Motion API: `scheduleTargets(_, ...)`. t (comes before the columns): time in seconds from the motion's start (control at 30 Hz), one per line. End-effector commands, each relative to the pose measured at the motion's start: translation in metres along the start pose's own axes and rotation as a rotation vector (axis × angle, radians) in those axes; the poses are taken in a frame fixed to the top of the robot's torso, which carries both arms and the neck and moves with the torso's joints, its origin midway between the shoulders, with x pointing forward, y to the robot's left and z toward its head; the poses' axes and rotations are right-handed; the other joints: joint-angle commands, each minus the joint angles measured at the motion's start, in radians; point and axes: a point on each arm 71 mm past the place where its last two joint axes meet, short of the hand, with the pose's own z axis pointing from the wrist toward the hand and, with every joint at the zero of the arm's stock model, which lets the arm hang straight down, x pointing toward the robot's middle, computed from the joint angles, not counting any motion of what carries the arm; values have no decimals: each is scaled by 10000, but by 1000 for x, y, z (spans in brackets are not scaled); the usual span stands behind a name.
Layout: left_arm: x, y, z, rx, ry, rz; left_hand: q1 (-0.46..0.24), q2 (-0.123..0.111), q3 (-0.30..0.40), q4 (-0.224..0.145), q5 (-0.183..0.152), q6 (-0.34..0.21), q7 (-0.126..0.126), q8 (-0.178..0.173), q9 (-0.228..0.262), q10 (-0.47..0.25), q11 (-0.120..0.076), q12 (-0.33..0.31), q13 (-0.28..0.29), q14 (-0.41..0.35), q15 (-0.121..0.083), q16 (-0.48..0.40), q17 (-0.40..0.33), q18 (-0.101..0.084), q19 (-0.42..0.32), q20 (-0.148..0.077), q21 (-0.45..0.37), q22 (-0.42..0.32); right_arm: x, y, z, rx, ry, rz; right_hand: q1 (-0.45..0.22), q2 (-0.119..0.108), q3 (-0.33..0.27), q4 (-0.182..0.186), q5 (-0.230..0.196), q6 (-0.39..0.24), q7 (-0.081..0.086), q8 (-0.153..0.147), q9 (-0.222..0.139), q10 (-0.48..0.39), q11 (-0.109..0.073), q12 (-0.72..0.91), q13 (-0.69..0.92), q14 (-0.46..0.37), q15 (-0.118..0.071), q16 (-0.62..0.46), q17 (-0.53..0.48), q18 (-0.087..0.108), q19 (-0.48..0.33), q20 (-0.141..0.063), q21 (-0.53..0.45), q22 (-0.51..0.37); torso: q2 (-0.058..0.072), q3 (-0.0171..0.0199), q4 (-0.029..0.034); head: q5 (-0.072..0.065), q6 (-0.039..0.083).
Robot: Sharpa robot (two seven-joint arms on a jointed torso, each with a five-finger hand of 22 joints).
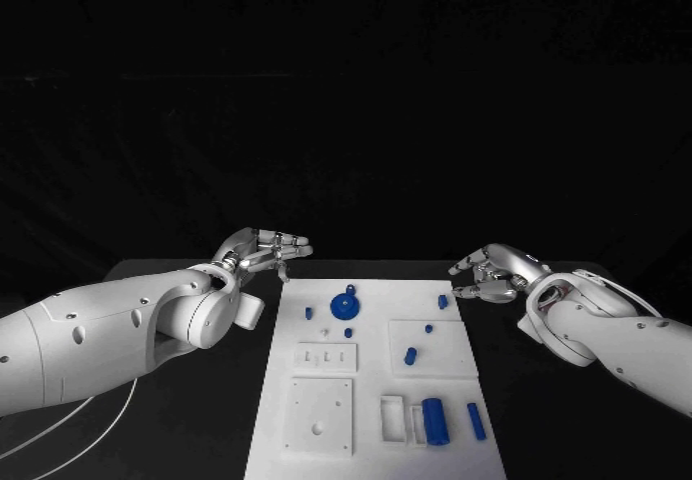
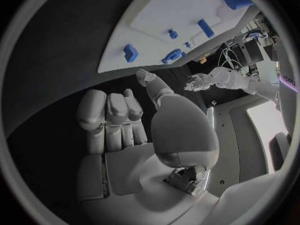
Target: Assemble the parts on the task board
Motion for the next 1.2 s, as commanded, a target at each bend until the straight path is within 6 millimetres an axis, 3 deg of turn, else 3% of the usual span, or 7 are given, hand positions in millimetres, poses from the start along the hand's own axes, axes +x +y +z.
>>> scheduleTargets(0.03,2,0,0,95,216,-132,9,86,15,-32,1,-33,-66,12,-11,98,3,4,14,60,18,48,12,178,17,-58,-66,11,6,-5,-3,-349,783,513,31,106,-31,-50,103,-76,15,-44,-16,-63,16,-24,-7,-1,74,33,11,-16,380,68,31,1262,8,21,-4,-3,-13)
scheduleTargets(0.17,1,1,0,77,208,-124,24,47,28,-67,-7,-80,-35,12,-21,-174,84,-9,11,74,59,41,20,167,17,-45,-81,18,10,-13,-5,-227,977,550,33,125,-97,-88,20,-128,27,-37,-14,-62,28,-29,-13,-5,85,23,15,-7,373,79,23,1259,16,29,4,-15,-45)
scheduleTargets(0.43,0,2,0,67,196,-115,20,25,13,-81,-21,-101,-13,12,-13,-374,140,-13,10,72,100,55,31,202,15,1,-86,26,20,-22,-8,-28,1170,674,231,292,-875,-121,-150,-482,100,-30,-13,-87,90,-44,-42,-6,129,15,38,23,369,128,24,1260,7,11,11,34,-112)
scheduleTargets(0.53,0,2,0,60,186,-112,20,25,13,-81,-21,-101,-13,12,-13,-374,140,-13,10,72,100,55,31,202,15,1,-86,26,22,-23,-7,9,1149,693,250,314,-924,-125,-215,-479,99,-21,-9,-71,92,-9,-23,-1,133,33,55,23,372,132,43,1264,-1,5,0,46,-167)
scheduleTargets(0.9,0,3,1,25,182,-108,18,30,4,-84,-22,-98,-12,11,-6,-396,147,-12,10,70,106,70,39,221,15,16,-84,34,26,-22,-1,100,814,711,197,321,-1034,-42,-278,-448,90,-27,-8,-49,90,36,2,4,134,50,73,28,383,134,58,1265,-20,11,-10,-10,-159)
scheduleTargets(1.2,1,3,1,16,194,-111,18,30,4,-84,-22,-98,-12,11,-6,-396,147,-12,10,70,106,70,39,221,15,16,-84,34,38,-20,0,121,872,809,198,333,-1076,-1,-308,-433,86,-28,-8,-51,88,40,6,12,133,70,91,29,387,133,61,1265,-6,9,19,43,-166)
